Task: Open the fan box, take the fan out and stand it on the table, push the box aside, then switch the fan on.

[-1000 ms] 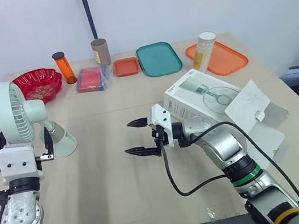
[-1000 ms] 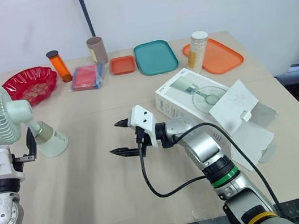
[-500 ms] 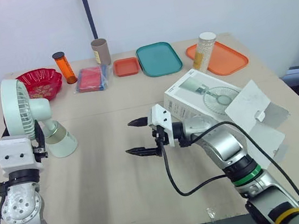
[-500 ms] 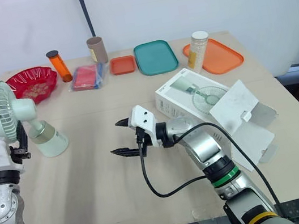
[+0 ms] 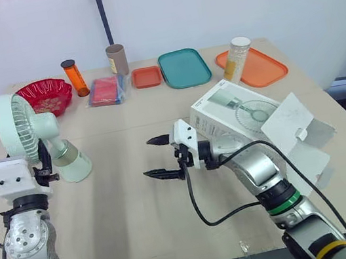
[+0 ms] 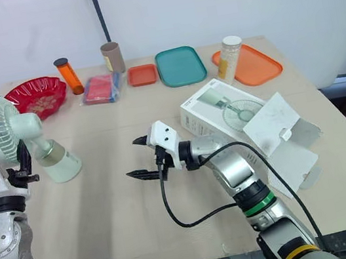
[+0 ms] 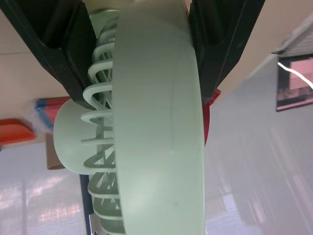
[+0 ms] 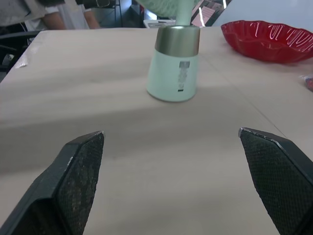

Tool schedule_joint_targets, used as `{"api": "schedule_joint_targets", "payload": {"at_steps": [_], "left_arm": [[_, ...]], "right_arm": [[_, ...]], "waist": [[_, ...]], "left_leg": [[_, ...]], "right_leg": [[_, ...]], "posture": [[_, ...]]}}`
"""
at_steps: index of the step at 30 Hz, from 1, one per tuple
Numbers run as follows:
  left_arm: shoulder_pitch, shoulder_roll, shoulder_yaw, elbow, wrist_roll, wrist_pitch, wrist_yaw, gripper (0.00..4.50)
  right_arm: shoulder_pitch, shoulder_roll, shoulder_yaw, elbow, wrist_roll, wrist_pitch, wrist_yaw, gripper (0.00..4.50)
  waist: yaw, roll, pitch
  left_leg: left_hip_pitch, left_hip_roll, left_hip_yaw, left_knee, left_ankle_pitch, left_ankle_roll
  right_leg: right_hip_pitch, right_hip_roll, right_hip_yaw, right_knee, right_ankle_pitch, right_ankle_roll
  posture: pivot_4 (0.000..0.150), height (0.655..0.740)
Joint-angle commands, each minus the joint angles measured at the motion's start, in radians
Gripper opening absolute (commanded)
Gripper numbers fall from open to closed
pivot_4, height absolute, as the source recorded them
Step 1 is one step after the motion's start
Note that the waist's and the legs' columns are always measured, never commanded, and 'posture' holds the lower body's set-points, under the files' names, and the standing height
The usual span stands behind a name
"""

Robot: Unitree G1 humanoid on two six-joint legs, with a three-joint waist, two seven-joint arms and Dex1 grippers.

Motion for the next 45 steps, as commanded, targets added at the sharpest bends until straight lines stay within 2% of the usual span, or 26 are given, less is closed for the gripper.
{"api": "schedule_joint_targets", "payload": {"at_steps": [1, 9, 21, 37, 45], "left_arm": [[-0.027, 0.014, -0.016, -0.088, -0.036, 0.003, -0.018, 1.87], [-0.046, -0.001, -0.11, -0.156, -0.064, 0.045, -0.037, 1.87], [-0.068, 0.012, -0.178, -0.208, -0.14, 0.096, -0.097, 1.87], [-0.091, 0.004, -0.21, -0.186, -0.111, 0.091, -0.085, 1.87], [-0.081, -0.006, -0.227, -0.196, -0.103, 0.092, -0.081, 1.87]], "right_arm": [[-0.056, 0.033, -0.038, -0.022, 0.031, 0.035, -0.036, 4.5], [-0.15, 0.095, -0.056, -0.006, 0.038, 0.123, -0.109, 4.5], [-0.193, 0.148, -0.054, 0.043, 0.023, 0.15, -0.192, 4.5], [-0.254, 0.208, -0.028, 0.105, 0.002, 0.179, -0.245, 4.5], [-0.295, 0.26, -0.038, 0.195, -0.019, 0.17, -0.28, 4.5]], "waist": [[0.0, 0.0, 0.0], [0.0, -0.001, 0.0], [-0.001, -0.001, 0.0], [-0.001, -0.001, 0.0], [-0.001, -0.001, 0.0]], "left_leg": [[0.0, 0.0, 0.0, 0.0, 0.0, 0.0], [-0.001, 0.0, 0.0, 0.0, 0.0, -0.001], [-0.001, 0.0, 0.0, 0.0, 0.0, -0.001], [-0.001, 0.0, 0.0, 0.0, 0.001, -0.001], [-0.001, 0.0, 0.0, 0.0, 0.001, -0.001]], "right_leg": [[0.0, 0.0, 0.0, 0.0, 0.0, 0.0], [0.0, 0.0, 0.0, 0.0, 0.0, 0.0], [-0.001, 0.0, 0.0, 0.0, 0.0, 0.0], [-0.002, 0.0, 0.0, 0.0, 0.001, 0.0], [-0.002, 0.0, 0.0, 0.0, 0.001, 0.0]], "posture": [[0.15, 0.74], [0.15, 0.74], [0.15, 0.74], [0.15, 0.74], [0.15, 0.74]]}}
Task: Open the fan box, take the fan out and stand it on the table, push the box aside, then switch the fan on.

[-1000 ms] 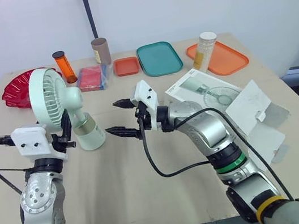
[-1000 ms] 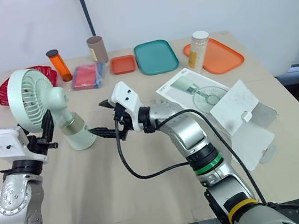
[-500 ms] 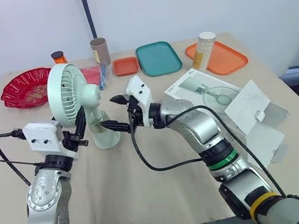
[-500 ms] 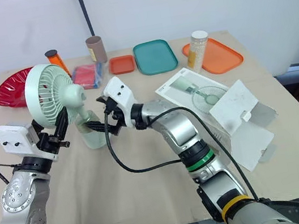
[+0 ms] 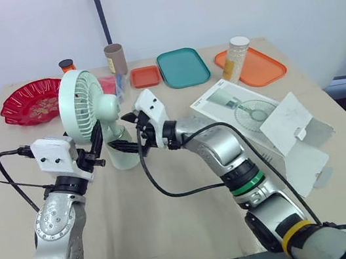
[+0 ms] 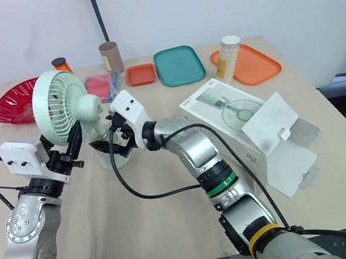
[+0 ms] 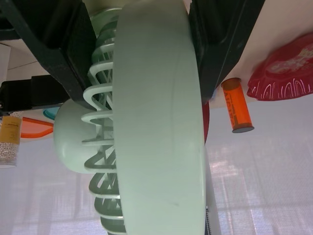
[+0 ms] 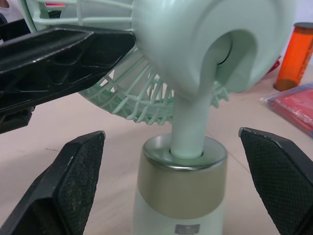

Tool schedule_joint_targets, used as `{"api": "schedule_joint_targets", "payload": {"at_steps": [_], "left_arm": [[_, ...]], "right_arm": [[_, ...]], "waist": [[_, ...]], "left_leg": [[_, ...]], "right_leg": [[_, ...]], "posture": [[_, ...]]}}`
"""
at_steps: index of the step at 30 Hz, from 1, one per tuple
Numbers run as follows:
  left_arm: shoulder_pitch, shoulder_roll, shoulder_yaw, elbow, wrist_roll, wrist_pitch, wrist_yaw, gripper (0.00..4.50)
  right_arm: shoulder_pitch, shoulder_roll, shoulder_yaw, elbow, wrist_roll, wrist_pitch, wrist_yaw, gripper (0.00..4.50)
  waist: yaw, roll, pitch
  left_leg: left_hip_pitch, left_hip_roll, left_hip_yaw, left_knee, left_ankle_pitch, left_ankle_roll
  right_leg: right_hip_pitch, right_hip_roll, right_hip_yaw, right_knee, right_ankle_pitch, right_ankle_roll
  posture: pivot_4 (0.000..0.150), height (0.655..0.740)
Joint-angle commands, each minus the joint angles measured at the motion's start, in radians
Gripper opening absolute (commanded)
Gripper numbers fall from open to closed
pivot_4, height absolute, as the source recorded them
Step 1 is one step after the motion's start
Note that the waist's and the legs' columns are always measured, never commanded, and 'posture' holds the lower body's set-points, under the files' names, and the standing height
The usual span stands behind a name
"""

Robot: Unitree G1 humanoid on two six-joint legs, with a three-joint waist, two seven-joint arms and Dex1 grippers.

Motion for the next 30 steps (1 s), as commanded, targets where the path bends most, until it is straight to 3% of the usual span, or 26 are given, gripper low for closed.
{"api": "schedule_joint_targets", "payload": {"at_steps": [1, 3, 7, 18, 23, 25, 30], "left_arm": [[-0.012, -0.002, 0.001, -0.064, 0.005, -0.033, 0.007, 1.87], [-0.006, -0.003, -0.001, -0.066, 0.007, -0.034, 0.009, 1.87], [0.004, -0.003, -0.005, -0.066, 0.013, -0.038, 0.01, 1.87], [0.002, -0.001, -0.002, -0.06, 0.017, -0.043, 0.006, 1.87], [-0.001, -0.006, -0.01, -0.058, 0.02, -0.045, 0.008, 1.87], [-0.002, -0.008, -0.013, -0.059, 0.021, -0.045, 0.008, 1.87], [-0.006, -0.01, -0.015, -0.058, 0.027, -0.044, 0.006, 1.87]], "right_arm": [[-0.046, 0.024, -0.012, 0.014, -0.007, -0.013, -0.015, 4.5], [-0.047, 0.025, -0.014, 0.013, -0.007, -0.011, -0.014, 4.5], [-0.044, 0.022, -0.016, -0.002, 0.001, -0.006, -0.003, 3.44], [-0.028, 0.022, -0.004, -0.005, -0.01, -0.007, 0.004, 3.44], [-0.018, 0.022, 0.004, -0.009, -0.009, -0.004, 0.013, 1.05], [-0.018, 0.022, 0.005, -0.008, -0.011, -0.005, 0.017, 0.35], [-0.022, 0.026, 0.002, 0.002, -0.017, -0.008, 0.015, 0.35]], "waist": [[0.0, 0.0, 0.0], [0.0, 0.0, 0.0], [0.0, 0.0, 0.0], [0.0, 0.0, 0.0], [0.0, 0.0, 0.0], [0.0, 0.0, 0.0], [0.0, 0.0, 0.0]], "left_leg": [[0.0, 0.0, 0.0, 0.0, 0.0, 0.0], [0.0, 0.0, 0.0, 0.0, 0.0, 0.0], [0.0, 0.0, 0.0, 0.0, 0.0, 0.0], [0.0, 0.0, 0.0, 0.0, 0.0, 0.0], [0.0, 0.0, 0.0, 0.0, 0.0, 0.0], [0.0, 0.0, 0.0, 0.0, 0.0, 0.0], [0.0, 0.0, 0.0, 0.0, 0.0, 0.0]], "right_leg": [[0.0, 0.0, 0.0, 0.0, 0.0, 0.0], [0.0, 0.0, 0.0, 0.0, 0.0, 0.0], [0.0, 0.0, 0.0, 0.0, 0.0, 0.0], [0.0, 0.0, 0.0, 0.0, 0.0, 0.0], [0.0, 0.0, 0.0, 0.0, 0.0, 0.0], [0.0, 0.0, 0.0, 0.0, 0.0, 0.0], [0.0, 0.0, 0.0, 0.0, 0.0, 0.0]], "posture": [[0.15, 0.74], [0.15, 0.74], [0.15, 0.74], [0.15, 0.74], [0.15, 0.74], [0.15, 0.74], [0.15, 0.74]]}}
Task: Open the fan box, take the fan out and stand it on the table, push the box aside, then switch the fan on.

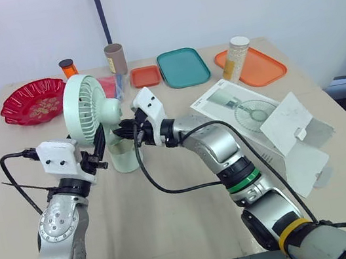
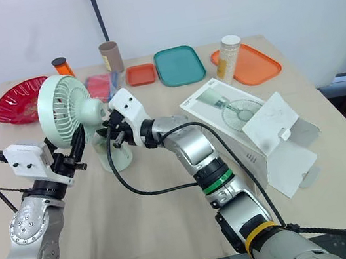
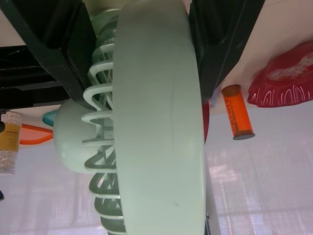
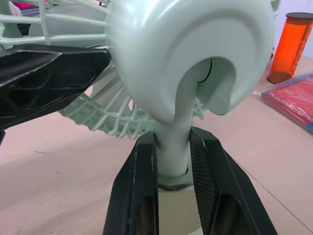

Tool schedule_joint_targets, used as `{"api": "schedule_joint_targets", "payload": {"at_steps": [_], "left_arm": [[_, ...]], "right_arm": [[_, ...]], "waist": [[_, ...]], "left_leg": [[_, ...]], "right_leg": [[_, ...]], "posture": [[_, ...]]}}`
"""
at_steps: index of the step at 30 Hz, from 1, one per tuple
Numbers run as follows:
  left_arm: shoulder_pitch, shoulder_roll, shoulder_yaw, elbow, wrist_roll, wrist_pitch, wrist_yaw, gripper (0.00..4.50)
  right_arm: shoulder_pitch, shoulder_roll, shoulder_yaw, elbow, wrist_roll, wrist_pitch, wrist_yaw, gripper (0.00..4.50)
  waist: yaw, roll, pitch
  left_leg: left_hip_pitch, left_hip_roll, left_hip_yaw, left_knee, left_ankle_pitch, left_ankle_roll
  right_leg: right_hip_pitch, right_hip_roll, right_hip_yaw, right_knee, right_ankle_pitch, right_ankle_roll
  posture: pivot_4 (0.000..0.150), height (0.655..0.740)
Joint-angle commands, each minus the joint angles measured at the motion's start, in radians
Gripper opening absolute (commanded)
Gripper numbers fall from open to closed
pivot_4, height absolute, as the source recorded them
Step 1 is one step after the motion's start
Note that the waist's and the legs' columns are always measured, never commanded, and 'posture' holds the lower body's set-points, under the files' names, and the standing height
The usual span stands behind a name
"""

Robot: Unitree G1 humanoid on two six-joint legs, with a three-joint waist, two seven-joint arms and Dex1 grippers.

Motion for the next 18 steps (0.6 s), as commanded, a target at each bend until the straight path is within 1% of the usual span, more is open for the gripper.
{"api": "schedule_joint_targets", "payload": {"at_steps": [1, 10, 12, 14, 16, 17, 18], "left_arm": [[-0.026, 0.002, 0.001, -0.058, 0.004, -0.042, 0.0, 1.87], [-0.008, 0.001, 0.0, -0.049, 0.006, -0.064, -0.021, 1.87], [-0.001, 0.001, 0.002, -0.044, 0.008, -0.072, -0.027, 2.89], [0.009, -0.003, 0.005, -0.042, -0.008, -0.074, -0.036, 3.44], [0.022, -0.006, 0.013, -0.048, -0.032, -0.068, -0.042, 4.13], [0.025, -0.005, 0.014, -0.049, -0.035, -0.069, -0.043, 4.35], [0.033, 0.0, 0.021, -0.05, -0.036, -0.076, -0.05, 4.45]], "right_arm": [[-0.011, 0.016, 0.014, -0.028, 0.001, -0.01, 0.013, 0.35], [-0.012, 0.019, 0.007, -0.025, 0.006, -0.006, 0.012, 0.35], [-0.013, 0.021, 0.005, -0.023, 0.005, -0.005, 0.01, 0.34], [-0.014, 0.023, 0.004, -0.022, 0.005, -0.004, 0.009, 0.34], [-0.015, 0.024, 0.003, -0.02, 0.006, -0.003, 0.006, 0.34], [-0.015, 0.024, 0.002, -0.02, 0.006, -0.004, 0.006, 0.34], [-0.015, 0.024, 0.001, -0.019, 0.005, -0.004, 0.004, 0.34]], "waist": [[0.0, 0.0, 0.0], [0.0, 0.0, 0.0], [0.0, 0.0, 0.0], [0.0, 0.0, 0.0], [0.0, 0.0, 0.0], [0.0, 0.0, 0.0], [0.0, 0.0, 0.0]], "left_leg": [[0.0, 0.0, 0.0, 0.0, 0.0, 0.0], [0.0, 0.0, 0.0, 0.0, 0.0, 0.0], [0.0, 0.0, 0.0, 0.0, 0.0, 0.0], [0.0, 0.0, 0.0, 0.0, 0.0, 0.0], [0.0, 0.0, 0.0, 0.0, 0.0, 0.0], [0.0, 0.0, 0.0, 0.0, 0.0, 0.0], [0.0, 0.0, 0.0, 0.0, 0.0, 0.0]], "right_leg": [[0.0, 0.0, 0.0, 0.0, 0.0, 0.0], [0.0, 0.0, 0.0, 0.0, 0.0, 0.0], [0.0, 0.0, 0.0, 0.0, 0.0, 0.0], [0.0, 0.0, 0.0, 0.0, 0.0, 0.0], [0.0, 0.0, 0.0, 0.0, 0.0, 0.0], [0.0, 0.0, 0.0, 0.0, 0.0, 0.0], [0.0, 0.0, 0.0, 0.0, 0.0, 0.0]], "posture": [[0.15, 0.74], [0.15, 0.74], [0.15, 0.74], [0.15, 0.74], [0.15, 0.74], [0.15, 0.74], [0.15, 0.74]]}}
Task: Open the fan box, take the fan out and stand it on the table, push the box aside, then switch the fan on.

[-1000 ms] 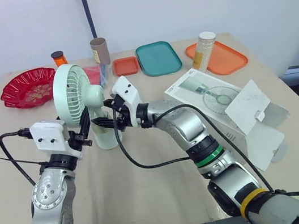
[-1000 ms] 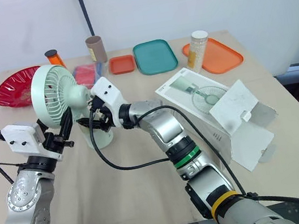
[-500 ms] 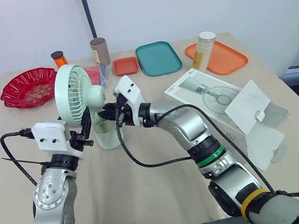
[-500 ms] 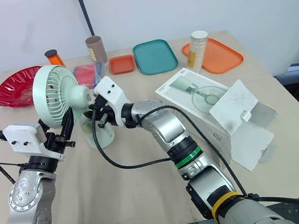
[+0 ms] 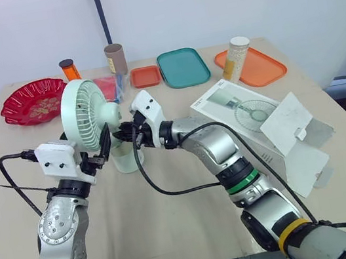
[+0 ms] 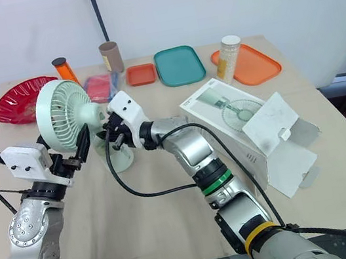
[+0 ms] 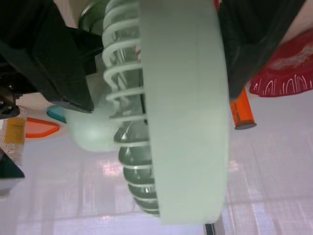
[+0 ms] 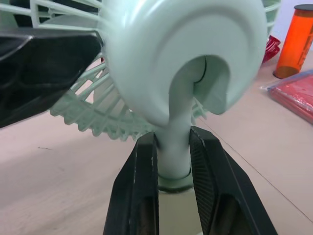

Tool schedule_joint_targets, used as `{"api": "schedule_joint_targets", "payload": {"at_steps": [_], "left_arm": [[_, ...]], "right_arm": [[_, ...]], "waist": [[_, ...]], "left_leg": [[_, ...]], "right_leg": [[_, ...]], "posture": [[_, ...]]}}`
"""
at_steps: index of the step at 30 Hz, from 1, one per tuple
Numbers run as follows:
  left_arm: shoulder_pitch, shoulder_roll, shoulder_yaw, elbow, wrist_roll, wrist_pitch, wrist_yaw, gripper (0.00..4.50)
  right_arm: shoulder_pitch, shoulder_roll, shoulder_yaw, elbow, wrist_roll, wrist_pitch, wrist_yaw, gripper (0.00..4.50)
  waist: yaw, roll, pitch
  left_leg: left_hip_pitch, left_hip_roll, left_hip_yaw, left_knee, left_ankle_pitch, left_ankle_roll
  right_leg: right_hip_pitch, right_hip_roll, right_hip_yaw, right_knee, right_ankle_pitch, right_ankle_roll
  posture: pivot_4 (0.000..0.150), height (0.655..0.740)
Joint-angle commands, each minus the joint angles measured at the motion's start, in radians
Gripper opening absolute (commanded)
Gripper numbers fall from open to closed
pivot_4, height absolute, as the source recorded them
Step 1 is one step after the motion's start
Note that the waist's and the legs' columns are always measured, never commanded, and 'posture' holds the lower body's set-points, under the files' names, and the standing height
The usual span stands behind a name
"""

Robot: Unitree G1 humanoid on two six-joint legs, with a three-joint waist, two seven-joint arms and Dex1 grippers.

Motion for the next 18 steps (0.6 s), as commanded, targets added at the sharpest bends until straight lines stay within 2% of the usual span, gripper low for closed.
{"api": "schedule_joint_targets", "payload": {"at_steps": [1, 10, 18], "left_arm": [[0.021, 0.013, 0.031, -0.051, -0.025, -0.03, -0.015, 4.45], [0.05, 0.051, 0.139, -0.095, -0.138, -0.026, -0.048, 4.45], [0.109, 0.146, 0.267, -0.176, -0.443, 0.077, -0.117, 4.45]], "right_arm": [[-0.017, 0.013, -0.008, -0.026, 0.007, -0.011, 0.002, 0.34], [-0.018, 0.003, -0.019, -0.007, 0.002, -0.016, -0.008, 0.34], [-0.035, -0.005, -0.058, 0.014, 0.023, -0.026, 0.002, 0.34]], "waist": [[-0.001, 0.0, 0.0], [0.0, 0.0, 0.0], [-0.001, 0.0, 0.0]], "left_leg": [[0.0, 0.0, 0.0, 0.0, 0.0, 0.0], [0.0, 0.0, 0.0, 0.0, 0.0, 0.0], [0.0, 0.0, 0.0, 0.0, 0.0, 0.0]], "right_leg": [[0.0, 0.0, 0.0, 0.0, 0.0, 0.0], [0.0, 0.0, 0.0, 0.0, 0.0, 0.0], [0.0, 0.0, 0.0, 0.0, 0.0, 0.0]], "posture": [[0.15, 0.74], [0.15, 0.74], [0.15, 0.74]]}}
